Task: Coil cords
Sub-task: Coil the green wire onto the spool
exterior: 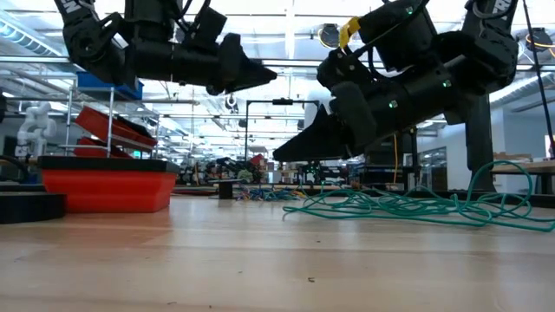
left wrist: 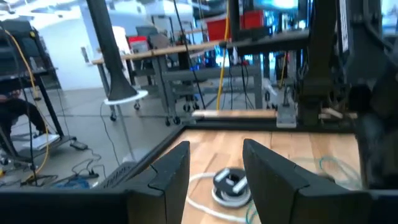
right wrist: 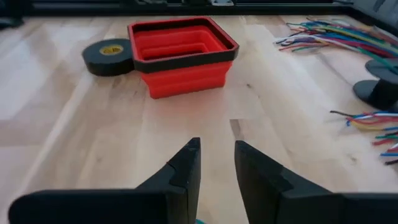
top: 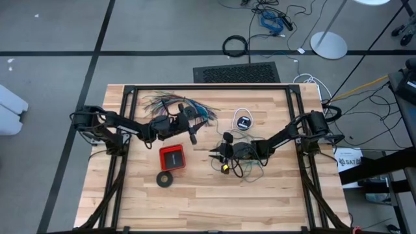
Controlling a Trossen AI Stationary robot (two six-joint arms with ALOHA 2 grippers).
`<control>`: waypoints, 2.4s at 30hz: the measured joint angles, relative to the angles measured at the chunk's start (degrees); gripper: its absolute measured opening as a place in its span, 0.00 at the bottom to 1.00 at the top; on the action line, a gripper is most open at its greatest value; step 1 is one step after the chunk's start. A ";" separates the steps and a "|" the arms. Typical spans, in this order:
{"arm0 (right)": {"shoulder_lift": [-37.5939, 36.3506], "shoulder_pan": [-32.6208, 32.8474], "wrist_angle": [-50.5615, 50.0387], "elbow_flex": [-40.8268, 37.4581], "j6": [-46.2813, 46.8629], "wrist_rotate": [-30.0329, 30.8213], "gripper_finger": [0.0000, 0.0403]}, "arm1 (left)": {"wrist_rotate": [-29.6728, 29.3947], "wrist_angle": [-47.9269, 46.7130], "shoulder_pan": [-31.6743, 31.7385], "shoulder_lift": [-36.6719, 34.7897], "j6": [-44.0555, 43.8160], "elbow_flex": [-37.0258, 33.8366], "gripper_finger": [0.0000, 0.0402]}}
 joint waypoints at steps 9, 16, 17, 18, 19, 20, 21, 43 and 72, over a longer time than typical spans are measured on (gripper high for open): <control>-0.04 1.29 0.12 0.00 5.82 0.02 0.21 | 0.04 3.65 0.00 0.00 0.01 0.00 0.39; -0.07 1.32 1.04 0.00 7.54 0.02 0.21 | 0.04 5.68 0.00 0.00 0.03 0.00 0.39; -0.07 1.32 1.00 0.00 8.24 0.02 0.21 | 0.04 6.00 0.00 0.00 0.03 0.00 0.39; -0.07 1.32 0.94 0.00 8.85 0.04 0.21 | 0.04 6.09 0.00 -0.02 0.03 0.00 0.39; -0.07 1.32 0.87 0.00 9.23 0.03 0.21 | 0.04 6.07 0.00 -0.02 0.03 0.00 0.39; -0.07 1.33 0.68 0.00 9.38 0.02 0.21 | 0.04 6.04 0.00 -0.02 0.03 0.00 0.39; -0.07 1.39 0.53 0.00 9.46 0.03 0.21 | 0.04 6.01 0.00 -0.02 0.03 0.00 0.39; -0.07 1.52 0.51 0.00 8.37 0.07 0.21 | 0.04 4.08 0.00 -0.02 0.07 0.00 0.39; -28.83 8.17 -19.60 1.88 3.89 5.98 0.21 | -0.53 5.79 -2.37 -0.04 0.41 1.40 0.39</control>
